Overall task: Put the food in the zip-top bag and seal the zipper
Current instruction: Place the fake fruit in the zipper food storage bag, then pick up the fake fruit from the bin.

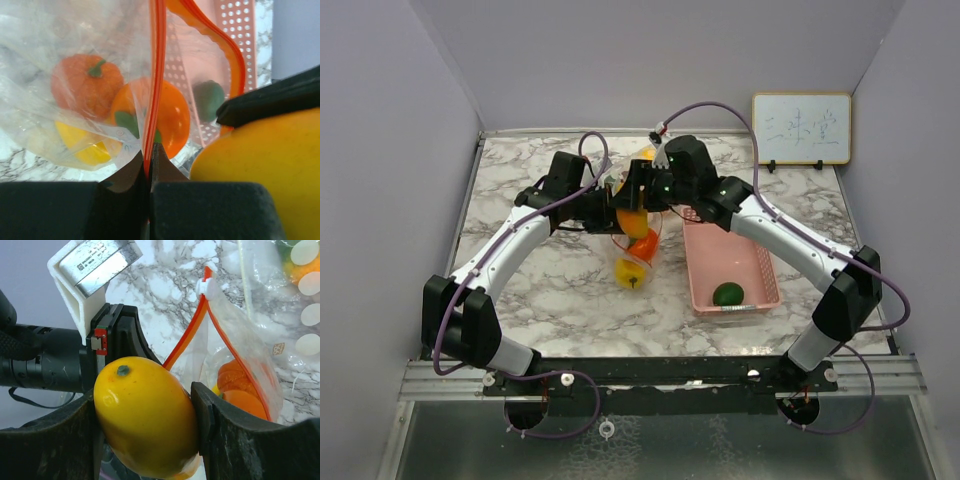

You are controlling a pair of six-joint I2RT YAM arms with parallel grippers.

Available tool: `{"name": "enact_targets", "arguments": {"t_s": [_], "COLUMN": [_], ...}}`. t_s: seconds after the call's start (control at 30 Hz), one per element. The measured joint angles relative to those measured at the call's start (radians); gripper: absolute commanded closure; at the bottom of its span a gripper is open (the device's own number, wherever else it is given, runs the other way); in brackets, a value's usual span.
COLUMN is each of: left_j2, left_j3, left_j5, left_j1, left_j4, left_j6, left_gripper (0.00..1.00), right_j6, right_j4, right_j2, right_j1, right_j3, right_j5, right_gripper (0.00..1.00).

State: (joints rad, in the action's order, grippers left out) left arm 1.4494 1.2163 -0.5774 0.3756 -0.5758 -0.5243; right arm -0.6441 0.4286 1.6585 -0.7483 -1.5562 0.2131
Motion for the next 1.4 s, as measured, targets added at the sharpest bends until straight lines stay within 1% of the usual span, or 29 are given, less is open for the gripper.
{"name": "enact_targets", "arguments": {"t_s": [0.1,0.17,0.2,0.3,0.37,0.4,0.47,0.5,0.67,0.8,1.0,1.13,1.23,1.3,1.4], "left_j2": [0.0,0.0,0.0,-0.017,-0.034,-0.04,-0.049,-0.051,-0.051,-0.049,-0.018,-0.02,-0.034,-0.044,-0.036], "left_j3": [0.0,0.0,0.0,0.0,0.0,0.0,0.0,0.0,0.0,-0.006,0.024,0.1,0.119,0.073,-0.058], "left_j5": [0.01,0.01,0.011,-0.006,-0.023,-0.034,-0.052,-0.062,-0.094,-0.108,-0.114,-0.111,-0.087,-0.083,-0.08], "left_j1": [-0.007,-0.008,-0.008,-0.002,0.0,0.0,0.0,0.0,0.0,0.0,0.0,0.0,0.0,-0.002,-0.001], "left_j4": [-0.01,-0.01,-0.01,-0.009,-0.003,0.003,0.021,0.029,0.073,0.102,0.111,0.142,0.154,0.157,0.16], "left_j6": [-0.015,-0.025,-0.027,-0.046,-0.061,-0.07,-0.092,-0.103,-0.145,-0.165,-0.185,-0.219,-0.193,-0.169,-0.149], "left_gripper": [1.0,1.0,1.0,1.0,1.0,1.0,1.0,1.0,1.0,1.0,1.0,1.0,1.0,1.0,1.0], "right_j6": [-0.026,-0.034,-0.031,-0.013,0.005,0.011,0.023,0.029,0.068,0.097,0.127,0.124,0.091,0.059,0.008], "right_j4": [-0.027,-0.045,-0.055,-0.042,-0.023,-0.018,-0.012,-0.01,0.003,0.046,0.145,0.259,0.381,0.478,0.61], "right_j2": [-0.006,-0.028,-0.043,-0.053,-0.042,-0.038,-0.036,-0.037,-0.037,-0.055,-0.182,-0.248,-0.258,-0.256,-0.246], "right_j1": [-0.018,-0.04,-0.05,-0.05,-0.043,-0.04,-0.036,-0.036,-0.036,-0.036,-0.036,-0.035,-0.024,-0.01,0.027], "right_j3": [0.025,0.051,0.07,0.09,0.09,0.09,0.091,0.091,0.089,0.071,0.023,-0.054,-0.078,-0.056,0.034], "right_j5": [-0.071,-0.145,-0.184,-0.294,-0.345,-0.363,-0.386,-0.396,-0.42,-0.449,-0.535,-0.603,-0.64,-0.645,-0.634], "right_gripper": [0.51,0.4,0.37,0.35,0.26,0.25,0.01,0.0,0.0,0.0,0.0,0.0,0.01,0.0,0.01]}}
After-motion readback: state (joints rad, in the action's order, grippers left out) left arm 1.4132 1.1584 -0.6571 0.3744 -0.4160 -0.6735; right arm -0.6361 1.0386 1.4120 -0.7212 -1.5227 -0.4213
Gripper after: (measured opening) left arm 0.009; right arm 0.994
